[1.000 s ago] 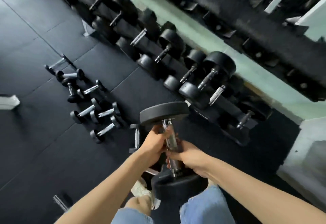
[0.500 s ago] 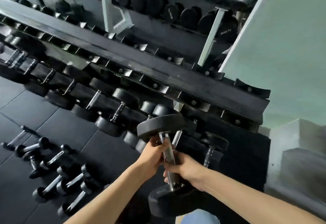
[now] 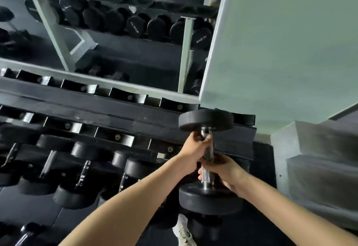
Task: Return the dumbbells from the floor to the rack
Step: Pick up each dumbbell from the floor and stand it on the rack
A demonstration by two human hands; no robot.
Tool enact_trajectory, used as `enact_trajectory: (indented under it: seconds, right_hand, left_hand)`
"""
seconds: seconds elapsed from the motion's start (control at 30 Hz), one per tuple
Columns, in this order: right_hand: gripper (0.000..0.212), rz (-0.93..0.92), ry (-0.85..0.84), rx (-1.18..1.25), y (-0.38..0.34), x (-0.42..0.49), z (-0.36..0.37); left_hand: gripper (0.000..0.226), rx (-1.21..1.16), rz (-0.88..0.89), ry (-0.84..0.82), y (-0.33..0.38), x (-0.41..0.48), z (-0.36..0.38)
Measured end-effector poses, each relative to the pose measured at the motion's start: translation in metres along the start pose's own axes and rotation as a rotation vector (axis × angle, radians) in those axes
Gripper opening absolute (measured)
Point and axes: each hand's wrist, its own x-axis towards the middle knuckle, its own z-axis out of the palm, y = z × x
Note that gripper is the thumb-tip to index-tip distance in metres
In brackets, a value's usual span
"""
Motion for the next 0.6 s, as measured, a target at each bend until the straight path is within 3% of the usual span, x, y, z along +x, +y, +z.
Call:
enact_trajectory:
  seconds: [0.2,0.27,0.37,0.5,0.6]
  right_hand:
    - [0.027,0.005,0.083,-0.031,-0.015,0.033,-0.074]
    - [0.019,-0.002,0.096,-0.035,-0.018,0.044,-0.095]
    - [0.016,-0.004,0.096,0.004,-0.021,0.056,-0.108]
    - [0.017,0.046,0.074,0.061,0.002,0.088,-0.129]
    - [0.021,0.031,0.102,0.117,0.009,0.089,-0.12]
  left_hand:
    - [0.014,0.041,-0.016,-0.093,0.019,0.053,0.066]
    - [0.019,0.051,-0.038,-0.115,0.023,0.068,0.082]
    - [0.024,0.092,-0.048,-0.142,0.028,0.086,0.094]
    - [0.006,0.15,-0.129,-0.147,0.002,0.123,0.113]
    - [0.014,0.173,-0.082,-0.15,0.003,0.121,0.104]
